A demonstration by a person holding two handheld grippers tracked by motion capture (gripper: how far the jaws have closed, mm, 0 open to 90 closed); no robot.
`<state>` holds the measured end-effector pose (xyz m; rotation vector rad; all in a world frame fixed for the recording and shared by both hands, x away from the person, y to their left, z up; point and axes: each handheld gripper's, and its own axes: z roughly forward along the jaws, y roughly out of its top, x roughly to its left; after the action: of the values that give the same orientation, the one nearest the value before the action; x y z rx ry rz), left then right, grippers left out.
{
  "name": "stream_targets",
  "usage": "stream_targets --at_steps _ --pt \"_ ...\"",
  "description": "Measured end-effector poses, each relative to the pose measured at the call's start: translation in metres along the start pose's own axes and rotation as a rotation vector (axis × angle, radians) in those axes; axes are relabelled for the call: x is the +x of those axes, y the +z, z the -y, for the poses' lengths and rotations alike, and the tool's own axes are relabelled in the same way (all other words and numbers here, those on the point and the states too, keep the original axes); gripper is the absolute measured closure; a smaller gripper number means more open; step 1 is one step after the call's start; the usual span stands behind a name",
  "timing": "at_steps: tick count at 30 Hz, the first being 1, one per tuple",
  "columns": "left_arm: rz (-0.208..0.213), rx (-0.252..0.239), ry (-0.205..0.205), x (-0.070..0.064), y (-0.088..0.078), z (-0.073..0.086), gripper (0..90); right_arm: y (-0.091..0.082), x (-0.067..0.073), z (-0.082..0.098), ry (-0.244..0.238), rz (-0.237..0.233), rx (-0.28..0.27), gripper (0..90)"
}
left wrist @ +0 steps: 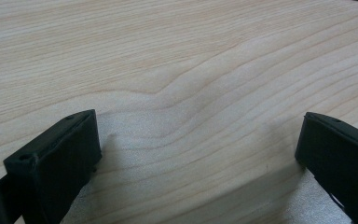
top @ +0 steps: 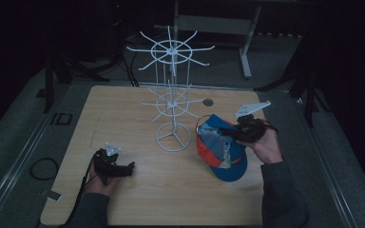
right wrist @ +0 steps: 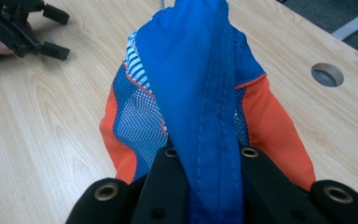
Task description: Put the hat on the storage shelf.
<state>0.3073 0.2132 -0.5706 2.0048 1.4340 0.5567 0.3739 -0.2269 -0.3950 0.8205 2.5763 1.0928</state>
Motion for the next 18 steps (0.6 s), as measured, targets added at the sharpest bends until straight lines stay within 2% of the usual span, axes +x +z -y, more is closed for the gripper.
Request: stream_targets --at_steps 14,18 --pt "0.0 0.0 0.0 0.0 0.0 0.0 0.0 -0.015 0.005 -0.004 -0.006 0.001 -0.066 87.9" --pt "0.0 0.0 0.0 0.0 0.0 0.0 0.0 -0.019 0.004 -0.004 0.009 0.004 -0.09 87.9"
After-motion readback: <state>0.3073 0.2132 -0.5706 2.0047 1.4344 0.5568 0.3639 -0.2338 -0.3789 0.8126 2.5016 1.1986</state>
